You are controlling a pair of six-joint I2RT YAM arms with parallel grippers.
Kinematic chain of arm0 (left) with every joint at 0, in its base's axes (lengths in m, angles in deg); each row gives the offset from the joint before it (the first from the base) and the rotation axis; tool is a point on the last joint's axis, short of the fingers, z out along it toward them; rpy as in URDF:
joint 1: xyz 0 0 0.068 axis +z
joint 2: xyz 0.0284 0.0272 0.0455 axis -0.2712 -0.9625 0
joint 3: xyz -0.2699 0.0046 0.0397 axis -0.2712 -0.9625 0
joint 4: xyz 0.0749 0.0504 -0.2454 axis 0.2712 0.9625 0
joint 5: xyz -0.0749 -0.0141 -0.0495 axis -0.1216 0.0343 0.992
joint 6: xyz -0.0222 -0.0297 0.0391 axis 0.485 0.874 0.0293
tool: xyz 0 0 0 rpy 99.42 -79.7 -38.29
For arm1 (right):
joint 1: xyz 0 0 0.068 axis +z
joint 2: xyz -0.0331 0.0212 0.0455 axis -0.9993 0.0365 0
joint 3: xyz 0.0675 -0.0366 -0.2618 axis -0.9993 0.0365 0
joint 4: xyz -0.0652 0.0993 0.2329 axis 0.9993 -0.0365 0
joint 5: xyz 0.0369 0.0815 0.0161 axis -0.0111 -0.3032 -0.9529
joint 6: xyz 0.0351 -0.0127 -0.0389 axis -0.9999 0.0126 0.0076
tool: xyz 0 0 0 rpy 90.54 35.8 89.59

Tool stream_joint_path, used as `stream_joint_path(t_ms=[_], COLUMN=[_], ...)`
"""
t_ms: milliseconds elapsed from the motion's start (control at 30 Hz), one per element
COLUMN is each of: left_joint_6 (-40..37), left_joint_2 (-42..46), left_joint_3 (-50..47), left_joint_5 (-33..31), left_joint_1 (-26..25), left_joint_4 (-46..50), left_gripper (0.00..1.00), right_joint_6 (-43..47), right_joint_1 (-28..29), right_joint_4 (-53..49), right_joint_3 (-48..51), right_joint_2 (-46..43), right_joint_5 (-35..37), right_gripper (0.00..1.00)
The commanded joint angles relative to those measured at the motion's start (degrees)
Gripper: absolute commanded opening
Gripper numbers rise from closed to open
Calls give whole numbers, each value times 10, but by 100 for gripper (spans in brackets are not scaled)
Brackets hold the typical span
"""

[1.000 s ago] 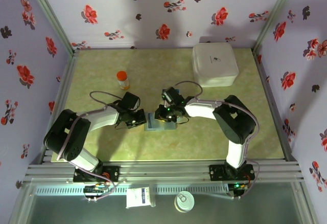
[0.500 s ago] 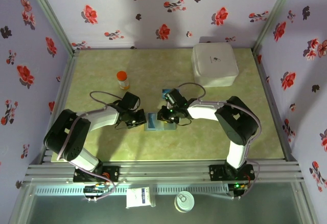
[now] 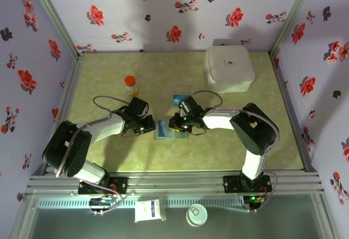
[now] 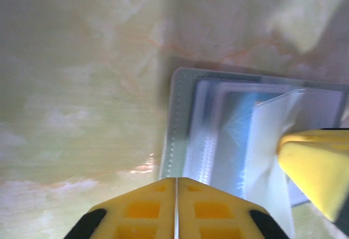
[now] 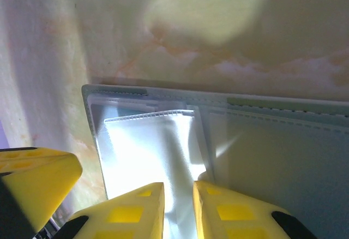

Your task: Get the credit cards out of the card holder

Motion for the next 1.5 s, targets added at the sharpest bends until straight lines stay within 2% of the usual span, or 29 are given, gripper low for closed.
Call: stream_joint_path(t_ms=[0,200,433,600,967,1200,1467], left_joint_6=[18,49,65,66,73,84,86], left_joint_2=[15,-15,-41,-56,-91,-89,-86], left_joint_3=[11,13,20,27,46,49,52], left_joint_5=[12,53,60,59,71,75,75], left_joint_1=[-3,-13,-27,-32,-40,-42,-43], left_joint_4=[-6,-61,-87,-88,-93,-103,-102], left_gripper=[12,18,29,32,31,21,18], right_joint_6=[-16,-34,-46,-50,-64,-69,-73], right_joint_1=[-8,-17,-25,-29,-30,-30,-30], right_joint_4=[10,56,91,102,129,140,142], right_joint_3=[22,47,68,76,82,87,87], right_joint_2=[-6,-4,1,5,16,22,11], right_joint_5=[6,-6,-19,-24,-34,-38,-42], right_gripper=[22,22,21,20,19,18,19])
